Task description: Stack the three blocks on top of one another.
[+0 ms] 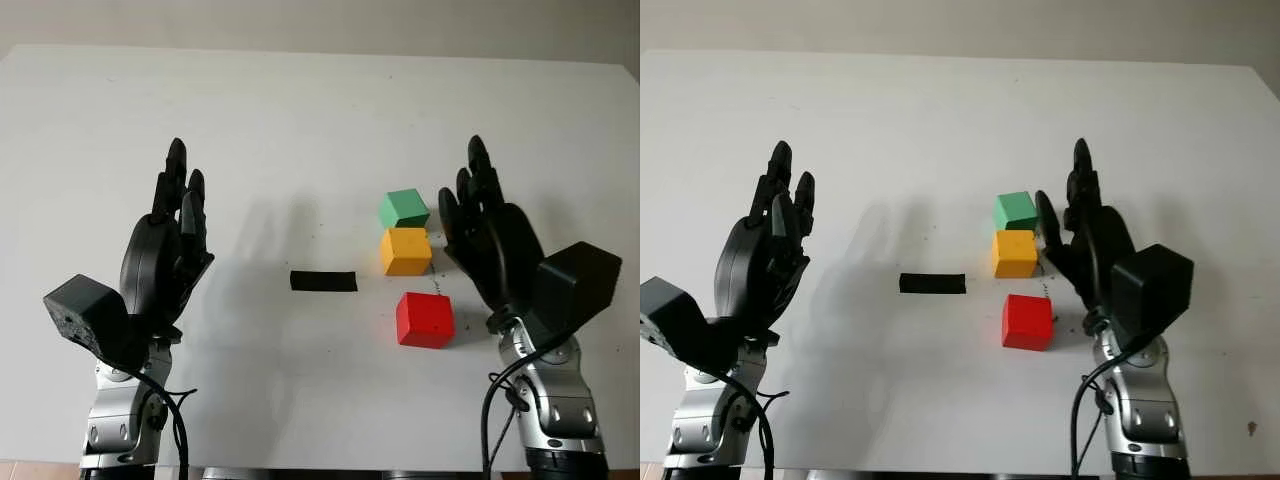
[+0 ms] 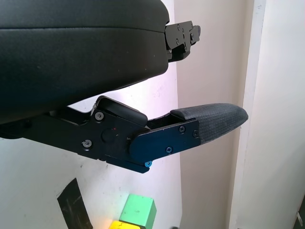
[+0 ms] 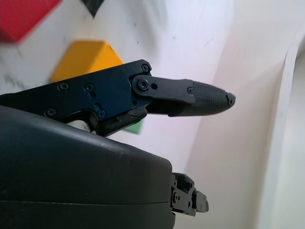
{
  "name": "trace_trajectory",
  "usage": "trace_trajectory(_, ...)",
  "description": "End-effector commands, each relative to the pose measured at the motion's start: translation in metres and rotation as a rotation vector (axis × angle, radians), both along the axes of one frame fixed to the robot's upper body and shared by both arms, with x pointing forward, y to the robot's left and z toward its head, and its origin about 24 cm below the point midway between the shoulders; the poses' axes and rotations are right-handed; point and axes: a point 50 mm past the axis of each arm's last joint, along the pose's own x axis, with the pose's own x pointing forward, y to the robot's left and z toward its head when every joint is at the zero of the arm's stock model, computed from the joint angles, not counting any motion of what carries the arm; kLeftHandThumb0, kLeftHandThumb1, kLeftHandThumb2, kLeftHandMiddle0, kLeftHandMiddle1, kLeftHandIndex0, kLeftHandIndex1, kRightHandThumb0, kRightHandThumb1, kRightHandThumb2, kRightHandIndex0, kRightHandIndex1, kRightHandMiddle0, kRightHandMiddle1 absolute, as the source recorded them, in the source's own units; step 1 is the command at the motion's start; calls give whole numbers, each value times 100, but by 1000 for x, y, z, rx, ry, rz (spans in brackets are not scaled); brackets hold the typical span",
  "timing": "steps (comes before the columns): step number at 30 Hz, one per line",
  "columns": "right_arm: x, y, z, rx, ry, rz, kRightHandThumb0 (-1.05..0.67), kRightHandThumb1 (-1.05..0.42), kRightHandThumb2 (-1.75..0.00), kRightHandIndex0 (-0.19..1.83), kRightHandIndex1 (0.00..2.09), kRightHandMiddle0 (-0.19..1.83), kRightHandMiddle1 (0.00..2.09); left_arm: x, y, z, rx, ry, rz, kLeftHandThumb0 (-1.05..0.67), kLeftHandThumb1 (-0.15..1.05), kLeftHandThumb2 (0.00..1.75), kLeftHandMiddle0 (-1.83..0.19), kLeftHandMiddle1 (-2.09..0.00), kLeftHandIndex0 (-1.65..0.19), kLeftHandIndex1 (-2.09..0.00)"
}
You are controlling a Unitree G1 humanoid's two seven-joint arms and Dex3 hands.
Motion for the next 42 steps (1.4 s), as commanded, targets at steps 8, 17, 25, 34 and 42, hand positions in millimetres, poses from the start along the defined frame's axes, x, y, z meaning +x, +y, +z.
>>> trace_trajectory(8,9,-23,76,-361,-169,124,-78,-105,-19,-5,10,0,12,-1,-6,-1,-8,3,-14,-76,105,70,14,-5,15,-5)
trace_trajectory(17,0,-23,96,-557,-92,293,-75,-101,-6,-9,6,0,11,-1,-7,-1,1,2,-8,-77,105,71,14,-6,15,-5)
trace_trajectory(25,-12,-19,113,-873,-133,407,-66,-74,-2,-4,7,14,12,-2,-6,-1,7,0,-8,-77,105,70,15,-5,15,-5)
trace_trajectory(34,-24,-15,122,-1280,-246,498,-51,-64,-4,1,8,27,12,0,-7,-2,-2,6,-3,-77,105,70,14,-6,15,-5)
trace_trajectory(42,-31,-16,116,-1484,-398,532,-54,-64,-6,7,9,35,12,1,-6,-2,14,4,-12,-77,105,71,15,-5,16,-5)
